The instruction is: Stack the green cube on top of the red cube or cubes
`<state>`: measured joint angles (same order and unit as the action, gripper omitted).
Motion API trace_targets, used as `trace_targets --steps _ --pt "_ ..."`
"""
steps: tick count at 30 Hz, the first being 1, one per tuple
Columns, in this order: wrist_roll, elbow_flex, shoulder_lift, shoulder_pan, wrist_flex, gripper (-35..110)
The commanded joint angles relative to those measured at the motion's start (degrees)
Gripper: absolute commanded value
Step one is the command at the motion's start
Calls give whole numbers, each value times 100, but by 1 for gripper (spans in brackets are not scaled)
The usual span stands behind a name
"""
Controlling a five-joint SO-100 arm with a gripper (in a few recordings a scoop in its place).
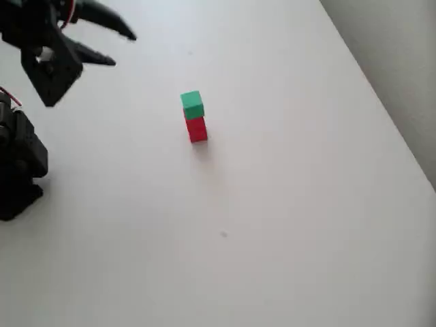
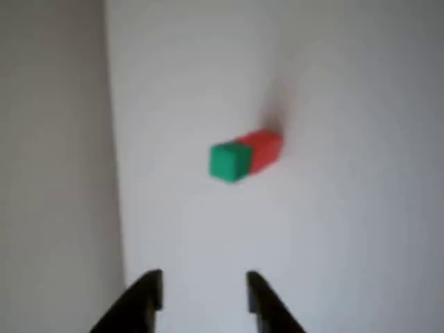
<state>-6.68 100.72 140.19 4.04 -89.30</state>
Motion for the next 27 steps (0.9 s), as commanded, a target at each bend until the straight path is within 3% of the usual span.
trace_targets --steps 1,11,27 --pt "-132 580 659 149 246 9" --pt "-422 1072 1310 422 360 -2" --pt "-606 2848 2848 800 976 -2"
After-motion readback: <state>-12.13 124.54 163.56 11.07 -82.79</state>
